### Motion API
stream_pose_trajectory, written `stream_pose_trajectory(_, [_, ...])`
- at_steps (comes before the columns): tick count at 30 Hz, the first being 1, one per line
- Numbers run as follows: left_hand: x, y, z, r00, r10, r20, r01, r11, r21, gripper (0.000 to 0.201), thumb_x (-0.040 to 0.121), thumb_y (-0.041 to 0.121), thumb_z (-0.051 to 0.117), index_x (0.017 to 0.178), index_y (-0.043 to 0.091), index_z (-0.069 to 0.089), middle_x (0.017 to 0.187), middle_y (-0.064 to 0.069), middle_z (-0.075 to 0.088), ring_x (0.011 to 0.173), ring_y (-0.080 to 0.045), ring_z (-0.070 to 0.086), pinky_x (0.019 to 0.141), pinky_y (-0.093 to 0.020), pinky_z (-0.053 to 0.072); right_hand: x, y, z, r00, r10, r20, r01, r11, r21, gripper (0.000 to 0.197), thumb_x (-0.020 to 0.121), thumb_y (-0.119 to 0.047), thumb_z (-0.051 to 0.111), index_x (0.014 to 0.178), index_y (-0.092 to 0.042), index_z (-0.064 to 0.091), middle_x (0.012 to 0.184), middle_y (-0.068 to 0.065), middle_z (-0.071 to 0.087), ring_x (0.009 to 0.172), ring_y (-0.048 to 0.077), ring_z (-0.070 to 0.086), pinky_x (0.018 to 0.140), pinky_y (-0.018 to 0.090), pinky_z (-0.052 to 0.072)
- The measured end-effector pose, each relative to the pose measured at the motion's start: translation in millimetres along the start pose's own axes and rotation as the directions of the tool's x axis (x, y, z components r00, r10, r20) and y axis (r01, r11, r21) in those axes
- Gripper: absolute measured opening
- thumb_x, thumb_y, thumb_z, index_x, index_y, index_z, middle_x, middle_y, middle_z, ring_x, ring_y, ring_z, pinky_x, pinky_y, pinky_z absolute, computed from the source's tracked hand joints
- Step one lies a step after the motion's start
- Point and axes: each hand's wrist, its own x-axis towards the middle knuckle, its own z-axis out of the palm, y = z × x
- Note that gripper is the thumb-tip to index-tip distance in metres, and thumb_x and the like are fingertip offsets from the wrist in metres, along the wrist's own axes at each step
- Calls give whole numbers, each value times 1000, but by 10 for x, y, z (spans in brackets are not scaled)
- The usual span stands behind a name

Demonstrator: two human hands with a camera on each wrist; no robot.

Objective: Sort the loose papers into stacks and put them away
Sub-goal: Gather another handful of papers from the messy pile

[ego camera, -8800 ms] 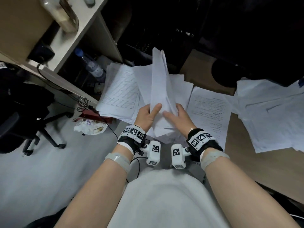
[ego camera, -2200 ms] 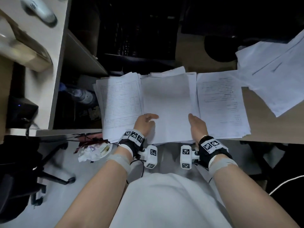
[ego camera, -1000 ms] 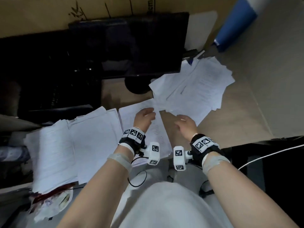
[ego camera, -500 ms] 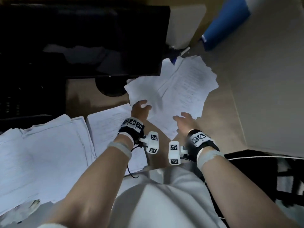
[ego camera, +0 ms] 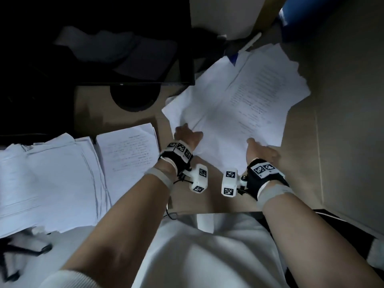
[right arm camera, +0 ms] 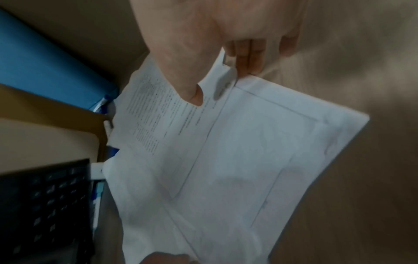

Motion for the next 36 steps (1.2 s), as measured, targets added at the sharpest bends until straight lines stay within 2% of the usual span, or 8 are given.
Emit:
stream_pose_trajectory(3, [-169,35,196,982,-4,188,3,1000,2,64,76,33,63,132,5,56,132,-13,57,122,-33,55,98,-36,48,97,43,-128,1000,21,17,-21,1000,8,80,85,-58,54,140,-2,38,135,12,52,114,30,56,76,36,34])
stream_pose_trajectory(6, [-141,6,141,998,57,-30,-57,998,-29,33,87,30,60,111,9,68,119,-14,67,112,-33,60,89,-32,46,182,52,-209,998,56,-11,-56,998,28,96,76,-63,54,145,-1,32,141,13,48,117,33,55,86,40,41])
stream_pose_trajectory(9, [37,-40,-81,938,87,-335,-92,996,3,60,83,29,67,139,20,49,150,-11,39,138,-32,35,111,-43,34,183,21,-218,995,102,-15,-100,989,113,94,77,-54,68,142,-3,24,141,13,42,112,31,50,84,39,38])
stream_pose_trajectory(12, [209,61,-221,931,187,-315,-136,975,176,86,82,32,69,155,23,24,164,-3,13,150,-26,10,120,-47,16,191,-5,-191,994,103,23,-106,984,146,84,83,-43,72,139,-5,23,137,14,43,94,28,44,78,35,35])
stream_pose_trajectory(18, [414,381,-206,972,191,-134,-127,917,379,89,83,50,63,156,24,20,163,-9,15,152,-29,7,122,-51,-1,195,28,-89,996,82,21,-85,985,151,86,81,-44,69,140,-4,21,123,7,46,91,29,48,78,39,40])
stream_pose_trajectory(24, [251,301,-30,987,137,-89,-82,885,457,87,86,53,61,154,12,25,162,-18,12,149,-37,10,118,-50,15,17,126,-92,990,142,13,-142,971,192,87,67,-50,73,131,-4,37,129,17,52,104,37,61,83,43,50])
stream_pose_trajectory(29, [174,158,-42,991,133,24,-135,984,118,80,87,35,69,149,9,27,145,-14,45,130,-35,48,102,-38,43,16,192,-129,994,111,25,-114,968,223,82,83,-38,72,139,-3,24,129,12,44,105,32,52,79,38,40])
stream_pose_trajectory(36, [-47,-249,187,993,103,-66,-99,994,53,40,95,20,54,131,2,54,126,-20,62,112,-38,59,82,-32,43,-93,350,-160,997,-46,67,42,997,63,73,89,-42,64,146,-3,40,138,12,55,119,34,58,82,30,40])
